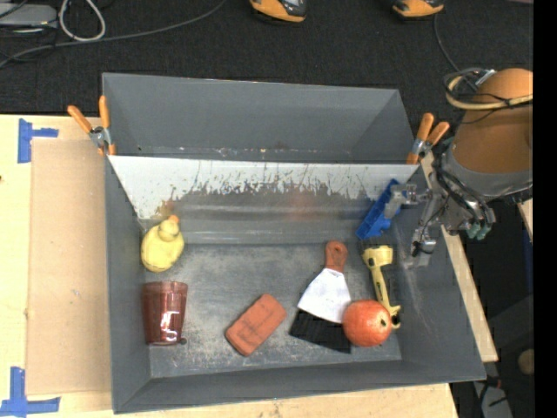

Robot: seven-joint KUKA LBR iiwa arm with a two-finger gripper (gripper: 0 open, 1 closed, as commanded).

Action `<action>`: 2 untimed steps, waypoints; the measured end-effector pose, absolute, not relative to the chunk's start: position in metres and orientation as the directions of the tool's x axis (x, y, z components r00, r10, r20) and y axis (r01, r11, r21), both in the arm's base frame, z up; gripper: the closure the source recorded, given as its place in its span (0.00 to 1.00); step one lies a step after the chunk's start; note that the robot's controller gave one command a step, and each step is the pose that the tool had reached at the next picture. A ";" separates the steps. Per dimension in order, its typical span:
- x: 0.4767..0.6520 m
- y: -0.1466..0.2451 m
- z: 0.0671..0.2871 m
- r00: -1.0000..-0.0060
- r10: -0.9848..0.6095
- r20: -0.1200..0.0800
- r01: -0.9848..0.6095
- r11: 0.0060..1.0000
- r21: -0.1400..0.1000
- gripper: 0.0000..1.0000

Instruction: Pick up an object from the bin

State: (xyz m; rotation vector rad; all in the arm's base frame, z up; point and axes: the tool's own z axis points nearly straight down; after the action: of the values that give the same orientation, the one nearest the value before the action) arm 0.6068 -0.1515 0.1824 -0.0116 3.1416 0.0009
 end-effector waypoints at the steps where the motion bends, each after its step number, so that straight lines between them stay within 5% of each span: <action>1: 0.607 -0.151 0.182 -1.000 -0.008 0.000 -0.008 1.000 0.001 0.00; 2: 0.569 -0.142 0.158 -0.983 -0.182 -0.001 -0.182 0.983 0.000 0.00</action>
Offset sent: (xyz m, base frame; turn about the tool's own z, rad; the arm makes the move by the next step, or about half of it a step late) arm -0.0528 0.0117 -0.0329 -0.2417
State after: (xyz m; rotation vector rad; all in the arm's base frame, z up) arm 0.5691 -0.1423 0.1584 -0.2865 3.1273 0.0009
